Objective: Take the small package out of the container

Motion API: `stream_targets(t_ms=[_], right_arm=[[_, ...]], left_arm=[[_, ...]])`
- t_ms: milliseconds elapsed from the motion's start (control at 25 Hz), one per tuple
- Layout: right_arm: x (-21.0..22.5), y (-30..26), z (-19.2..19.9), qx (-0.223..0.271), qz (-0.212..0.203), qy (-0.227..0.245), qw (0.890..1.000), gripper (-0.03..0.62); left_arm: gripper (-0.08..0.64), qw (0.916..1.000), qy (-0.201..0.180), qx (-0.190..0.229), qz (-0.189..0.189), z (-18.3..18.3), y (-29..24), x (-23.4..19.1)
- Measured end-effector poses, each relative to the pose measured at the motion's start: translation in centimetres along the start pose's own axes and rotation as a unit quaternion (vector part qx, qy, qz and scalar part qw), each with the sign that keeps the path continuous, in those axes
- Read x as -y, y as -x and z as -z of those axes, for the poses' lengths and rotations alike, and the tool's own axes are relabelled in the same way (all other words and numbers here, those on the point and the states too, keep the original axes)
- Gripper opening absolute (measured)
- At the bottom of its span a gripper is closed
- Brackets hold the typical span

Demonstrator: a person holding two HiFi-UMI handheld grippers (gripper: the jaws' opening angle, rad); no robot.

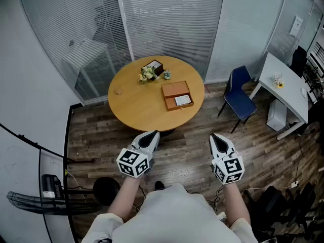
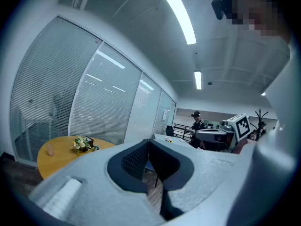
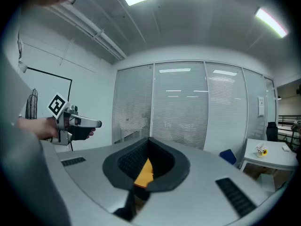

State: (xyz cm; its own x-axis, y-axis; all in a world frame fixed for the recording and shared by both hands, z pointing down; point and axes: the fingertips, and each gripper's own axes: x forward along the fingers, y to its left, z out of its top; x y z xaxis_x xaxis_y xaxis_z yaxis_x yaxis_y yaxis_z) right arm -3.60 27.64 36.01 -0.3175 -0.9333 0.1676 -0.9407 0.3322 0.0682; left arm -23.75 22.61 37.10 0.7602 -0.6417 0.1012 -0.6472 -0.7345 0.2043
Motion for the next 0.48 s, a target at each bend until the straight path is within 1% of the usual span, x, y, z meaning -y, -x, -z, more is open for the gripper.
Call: stream_targets(t_ms=[360, 480], right_arm=[[0.26, -0.51, 0.09, -0.001, -0.001, 0.003, 1.0, 0.002], [0.47, -0.9, -0.05, 0.001, 0.005, -0.009, 1.0, 0.002]], left_arm=[[0.018, 1.0, 0.004, -0.002, 0.0, 0.33, -0.61, -0.34], [0.018, 1.0, 0.005, -0.003, 0.001, 0.26, -0.76, -0.73]])
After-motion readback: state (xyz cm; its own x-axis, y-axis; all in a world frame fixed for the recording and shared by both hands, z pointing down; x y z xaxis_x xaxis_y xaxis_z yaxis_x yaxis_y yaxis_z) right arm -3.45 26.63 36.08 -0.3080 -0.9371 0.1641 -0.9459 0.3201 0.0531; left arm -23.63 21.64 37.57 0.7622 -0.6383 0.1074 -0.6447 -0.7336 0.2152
